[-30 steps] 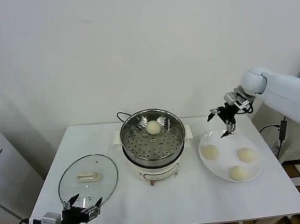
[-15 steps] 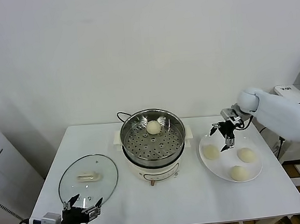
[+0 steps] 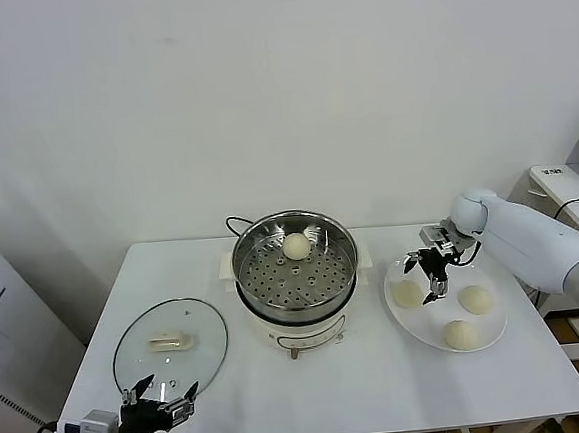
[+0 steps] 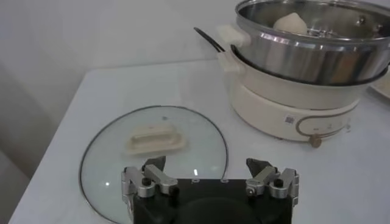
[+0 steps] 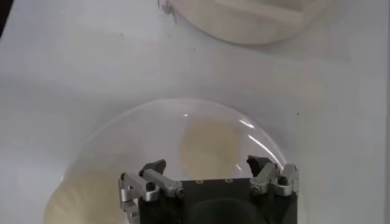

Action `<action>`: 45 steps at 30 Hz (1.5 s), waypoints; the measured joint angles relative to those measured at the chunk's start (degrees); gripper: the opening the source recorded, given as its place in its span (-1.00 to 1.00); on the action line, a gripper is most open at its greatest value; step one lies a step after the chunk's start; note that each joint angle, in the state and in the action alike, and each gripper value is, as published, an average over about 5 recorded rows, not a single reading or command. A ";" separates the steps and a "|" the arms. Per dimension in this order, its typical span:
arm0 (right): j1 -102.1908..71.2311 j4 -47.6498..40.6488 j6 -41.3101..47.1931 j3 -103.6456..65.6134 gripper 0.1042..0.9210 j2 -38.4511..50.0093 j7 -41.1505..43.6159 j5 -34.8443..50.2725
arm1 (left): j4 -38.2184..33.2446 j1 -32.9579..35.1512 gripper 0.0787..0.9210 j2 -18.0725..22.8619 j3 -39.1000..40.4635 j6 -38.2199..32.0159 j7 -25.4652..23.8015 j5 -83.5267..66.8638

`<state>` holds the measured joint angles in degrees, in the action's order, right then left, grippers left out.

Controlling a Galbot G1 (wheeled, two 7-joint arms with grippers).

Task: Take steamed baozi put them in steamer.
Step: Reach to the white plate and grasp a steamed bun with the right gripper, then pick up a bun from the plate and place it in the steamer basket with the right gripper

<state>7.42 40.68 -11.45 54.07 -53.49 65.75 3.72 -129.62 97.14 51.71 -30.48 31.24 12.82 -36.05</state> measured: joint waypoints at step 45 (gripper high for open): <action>28.20 18.75 13.67 24.43 -0.11 5.37 1.07 22.20 | 0.56 -0.33 0.77 0.09 -0.15 0.10 0.37 0.32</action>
<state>35.62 59.43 2.21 78.50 -48.13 66.82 25.93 -129.06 96.82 51.81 -30.64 31.34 13.19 -35.73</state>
